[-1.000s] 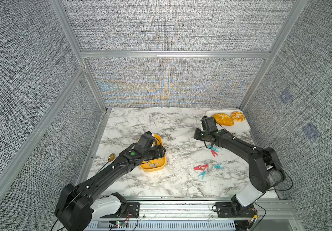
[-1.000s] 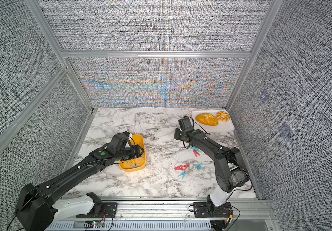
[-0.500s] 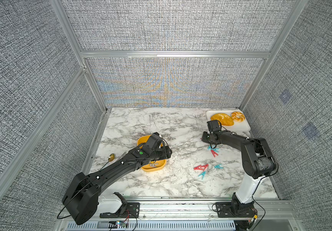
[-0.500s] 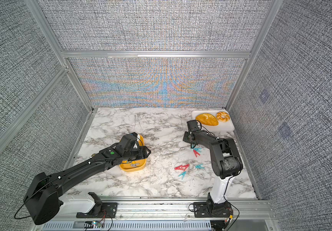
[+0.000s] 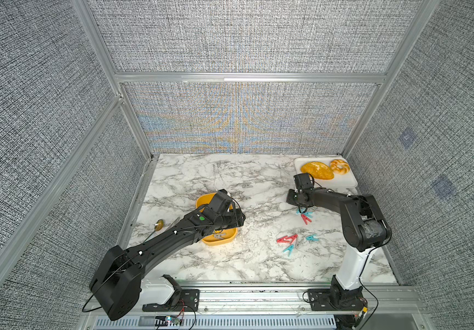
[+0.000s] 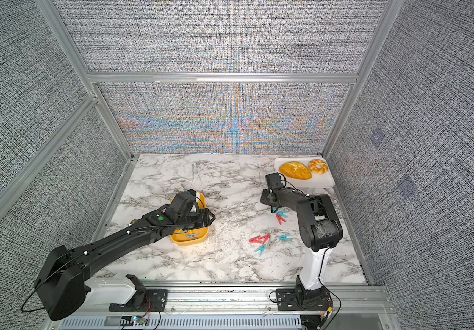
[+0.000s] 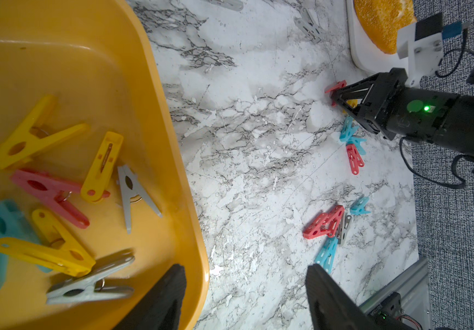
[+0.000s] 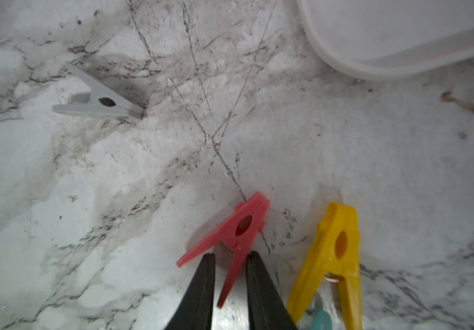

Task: Put the clothespins into the storage box
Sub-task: Pick up the clothespin from the center of the board.

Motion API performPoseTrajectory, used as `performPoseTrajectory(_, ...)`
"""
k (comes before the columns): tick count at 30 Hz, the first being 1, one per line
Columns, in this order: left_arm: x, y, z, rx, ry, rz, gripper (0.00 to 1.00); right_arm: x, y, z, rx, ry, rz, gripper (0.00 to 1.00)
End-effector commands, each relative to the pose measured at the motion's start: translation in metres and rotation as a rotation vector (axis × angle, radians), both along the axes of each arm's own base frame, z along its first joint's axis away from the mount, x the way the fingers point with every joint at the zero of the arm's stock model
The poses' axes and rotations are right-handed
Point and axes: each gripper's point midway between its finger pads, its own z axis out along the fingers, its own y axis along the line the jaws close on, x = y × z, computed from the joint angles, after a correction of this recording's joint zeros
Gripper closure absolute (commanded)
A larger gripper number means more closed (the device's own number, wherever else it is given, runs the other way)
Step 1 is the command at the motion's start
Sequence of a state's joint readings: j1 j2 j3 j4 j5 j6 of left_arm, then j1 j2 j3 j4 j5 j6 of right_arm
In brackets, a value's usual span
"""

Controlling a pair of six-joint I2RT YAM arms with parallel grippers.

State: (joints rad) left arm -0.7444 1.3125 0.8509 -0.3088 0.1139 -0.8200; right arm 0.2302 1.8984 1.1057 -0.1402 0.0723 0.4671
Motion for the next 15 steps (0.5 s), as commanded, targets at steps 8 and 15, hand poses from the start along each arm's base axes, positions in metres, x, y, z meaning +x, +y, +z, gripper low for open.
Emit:
performPoseTrajectory(8,0.001,0.003,0.005,-0.004,-0.024,0.014,0.28,-0.014,0.006,-0.001,0.006,0.008,0.013,0.92)
performPoseTrajectory(15,0.004,0.018,0.014,0.051,-0.056,0.053,0.28,-0.03,0.057,0.03,0.019,-0.049,0.157,1.0)
